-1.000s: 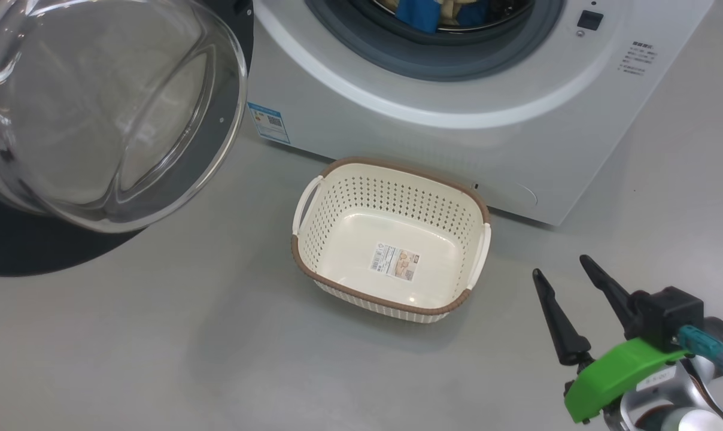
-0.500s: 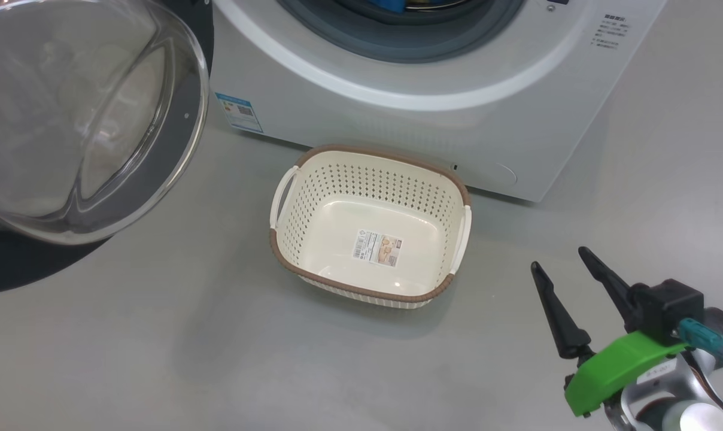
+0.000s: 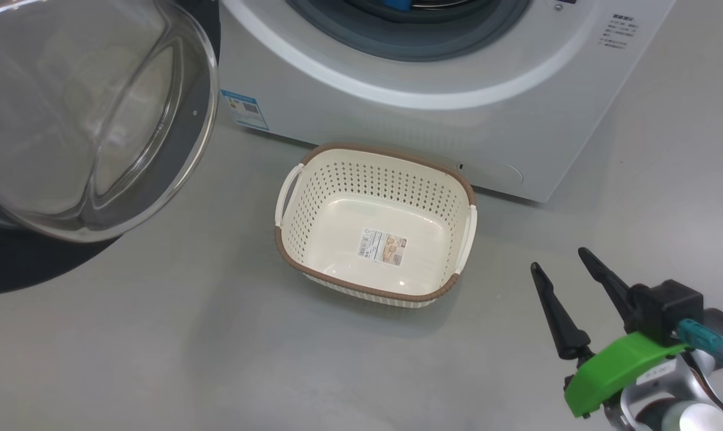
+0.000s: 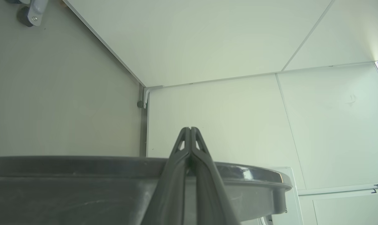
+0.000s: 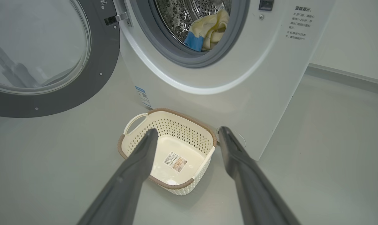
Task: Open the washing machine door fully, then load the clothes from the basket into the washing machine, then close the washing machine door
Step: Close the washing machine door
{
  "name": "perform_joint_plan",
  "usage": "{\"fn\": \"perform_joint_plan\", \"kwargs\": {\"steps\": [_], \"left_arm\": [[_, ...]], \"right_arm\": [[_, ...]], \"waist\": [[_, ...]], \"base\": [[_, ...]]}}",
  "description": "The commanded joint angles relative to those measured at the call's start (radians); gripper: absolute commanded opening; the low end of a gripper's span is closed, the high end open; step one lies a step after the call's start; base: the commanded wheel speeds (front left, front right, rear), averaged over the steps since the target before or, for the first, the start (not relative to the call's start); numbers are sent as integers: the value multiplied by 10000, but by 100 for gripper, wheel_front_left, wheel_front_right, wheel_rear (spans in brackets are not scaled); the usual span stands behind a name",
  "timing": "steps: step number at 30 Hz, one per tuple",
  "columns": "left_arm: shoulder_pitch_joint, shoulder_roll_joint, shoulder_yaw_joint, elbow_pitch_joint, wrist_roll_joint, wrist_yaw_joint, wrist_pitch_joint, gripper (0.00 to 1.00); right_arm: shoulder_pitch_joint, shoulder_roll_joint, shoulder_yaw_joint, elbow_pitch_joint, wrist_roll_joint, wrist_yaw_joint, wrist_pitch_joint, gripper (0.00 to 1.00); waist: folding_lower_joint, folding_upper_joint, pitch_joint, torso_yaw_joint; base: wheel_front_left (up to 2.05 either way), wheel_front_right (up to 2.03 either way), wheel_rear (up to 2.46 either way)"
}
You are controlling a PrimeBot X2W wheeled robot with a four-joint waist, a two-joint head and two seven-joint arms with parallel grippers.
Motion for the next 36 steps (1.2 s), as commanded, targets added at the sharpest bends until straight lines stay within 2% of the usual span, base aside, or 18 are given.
{"fn": "perform_joint_plan", "kwargs": {"steps": [1,24,36], "left_arm": [[-281,332,-320,-490,-85,-69,463,0],[35,-48,-190,-1405,-888,-69,2938,0],[663,-644,-527,-2267,-1619,-69,5312,0]], "right_arm": [[-311,-64,170,-355,-89,42,-57,100],[-538,-18,209,-212,-79,42,-172,100],[-550,74,135,-61,-81,42,-254,100]], "waist": [[1,-1,22,38],[1,-1,344,471],[1,-1,351,702]], "base": [[0,0,0],[0,0,0],[0,0,0]]}}
